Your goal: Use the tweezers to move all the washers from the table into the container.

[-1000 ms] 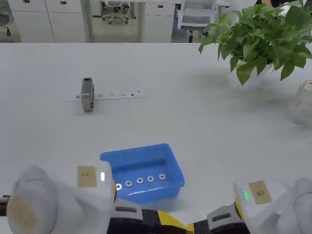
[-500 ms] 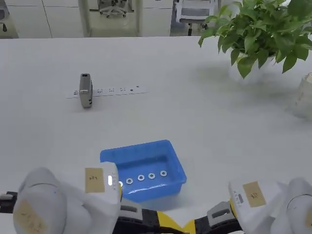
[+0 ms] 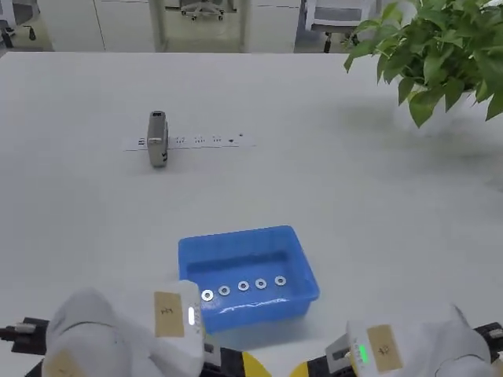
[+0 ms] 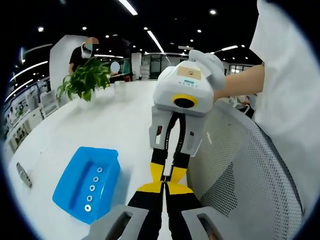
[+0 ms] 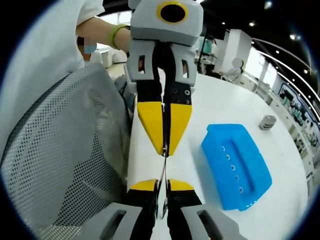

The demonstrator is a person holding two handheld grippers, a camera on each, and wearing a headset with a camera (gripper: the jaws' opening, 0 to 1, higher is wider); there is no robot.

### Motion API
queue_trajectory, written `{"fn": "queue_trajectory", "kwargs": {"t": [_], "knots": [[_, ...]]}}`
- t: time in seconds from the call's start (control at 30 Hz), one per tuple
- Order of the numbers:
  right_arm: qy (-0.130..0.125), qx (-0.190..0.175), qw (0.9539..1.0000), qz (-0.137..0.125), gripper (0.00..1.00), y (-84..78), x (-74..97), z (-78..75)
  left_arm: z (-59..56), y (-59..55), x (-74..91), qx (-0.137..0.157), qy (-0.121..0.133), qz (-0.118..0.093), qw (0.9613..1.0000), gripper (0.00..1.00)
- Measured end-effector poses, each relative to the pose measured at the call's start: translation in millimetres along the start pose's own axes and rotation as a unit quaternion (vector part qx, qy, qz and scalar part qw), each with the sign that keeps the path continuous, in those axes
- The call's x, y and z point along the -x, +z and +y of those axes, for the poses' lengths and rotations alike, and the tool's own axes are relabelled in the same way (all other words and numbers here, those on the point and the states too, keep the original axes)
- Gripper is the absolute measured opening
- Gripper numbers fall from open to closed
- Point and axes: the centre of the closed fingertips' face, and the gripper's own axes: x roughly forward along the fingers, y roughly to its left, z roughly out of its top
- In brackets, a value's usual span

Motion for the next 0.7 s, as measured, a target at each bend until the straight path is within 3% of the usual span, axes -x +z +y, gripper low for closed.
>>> {"fn": "queue_trajectory", "kwargs": {"t": [0.23, 0.37, 0.5, 0.6, 0.7], "knots": [[0.006, -0.019, 0.9998, -0.010, 0.04, 0.6, -8.2, -1.2, 1.0, -16.4, 2.7, 0.014, 0.007, 0.013, 0.9998, 0.00], [0.008, -0.065, 0.9972, -0.035, 0.06, 2.5, -13.2, 0.2, -0.4, -28.5, 1.7, 0.023, 0.009, 0.025, 0.9994, 0.00], [0.003, -0.117, 0.9915, -0.056, 0.11, 3.1, -5.9, 2.0, -1.0, -42.3, -1.7, 0.029, 0.016, 0.041, 0.9986, 0.00], [-0.022, -0.140, 0.9876, -0.069, 0.14, 0.9, 8.8, -0.9, -0.5, -51.5, -4.8, 0.033, 0.019, 0.051, 0.9980, 0.00], [-0.061, -0.185, 0.9763, -0.094, 0.19, -3.3, 31.8, -8.2, 0.8, -61.2, -8.3, 0.043, 0.023, 0.062, 0.9969, 0.00]]}}
